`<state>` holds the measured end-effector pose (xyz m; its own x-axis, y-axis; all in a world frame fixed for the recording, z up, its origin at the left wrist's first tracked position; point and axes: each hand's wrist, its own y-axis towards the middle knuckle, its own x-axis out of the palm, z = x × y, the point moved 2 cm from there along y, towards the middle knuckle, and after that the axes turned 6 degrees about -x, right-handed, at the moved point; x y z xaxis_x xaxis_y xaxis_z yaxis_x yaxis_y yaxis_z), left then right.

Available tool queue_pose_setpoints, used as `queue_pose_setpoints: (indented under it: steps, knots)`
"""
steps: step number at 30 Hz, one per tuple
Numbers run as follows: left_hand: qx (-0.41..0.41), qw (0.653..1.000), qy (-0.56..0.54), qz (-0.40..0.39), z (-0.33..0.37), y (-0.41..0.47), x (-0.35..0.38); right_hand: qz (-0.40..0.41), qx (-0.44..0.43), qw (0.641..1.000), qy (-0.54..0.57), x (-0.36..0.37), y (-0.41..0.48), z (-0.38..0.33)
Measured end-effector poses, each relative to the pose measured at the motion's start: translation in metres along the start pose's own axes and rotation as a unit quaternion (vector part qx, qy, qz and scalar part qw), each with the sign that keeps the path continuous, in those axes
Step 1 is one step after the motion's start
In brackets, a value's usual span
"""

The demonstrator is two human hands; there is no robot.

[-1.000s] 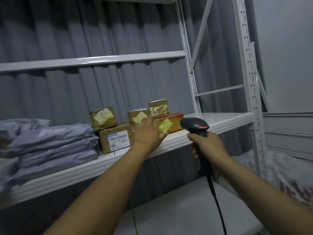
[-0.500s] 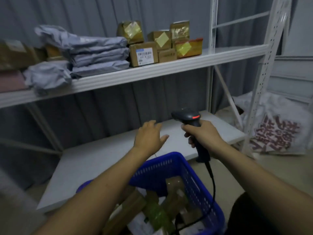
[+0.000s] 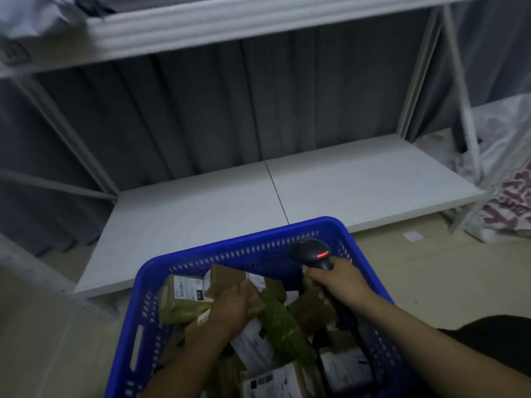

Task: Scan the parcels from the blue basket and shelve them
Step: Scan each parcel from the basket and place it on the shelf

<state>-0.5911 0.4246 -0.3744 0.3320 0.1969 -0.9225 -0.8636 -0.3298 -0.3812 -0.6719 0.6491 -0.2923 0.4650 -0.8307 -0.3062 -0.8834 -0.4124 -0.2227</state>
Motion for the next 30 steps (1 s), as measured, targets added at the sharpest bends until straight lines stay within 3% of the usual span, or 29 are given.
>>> queue_pose_setpoints:
  steps: [10, 17, 20, 24, 30]
  knots:
    - [-0.067, 0.987, -0.098, -0.112, -0.039, 0.081, 0.052, -0.052, 0.039, 0.997, 0.042, 0.029, 0.062, 0.012]
    - [-0.064, 0.989, -0.084, -0.100, -0.051, 0.076, 0.069, -0.060, 0.019, 0.998, 0.016, 0.038, 0.054, 0.019]
    - [-0.055, 0.991, -0.113, -0.037, -0.048, 0.063, 0.065, -0.063, 0.015, 0.998, 0.010, 0.038, 0.044, 0.021]
    - [-0.059, 0.968, -0.231, 0.073, -0.039, 0.038, 0.049, -0.061, 0.034, 0.997, 0.014, 0.042, 0.034, 0.018]
    - [-0.103, 0.860, -0.459, 0.198, -0.013, 0.000, -0.005, -0.078, 0.026, 0.987, 0.141, 0.059, 0.016, -0.002]
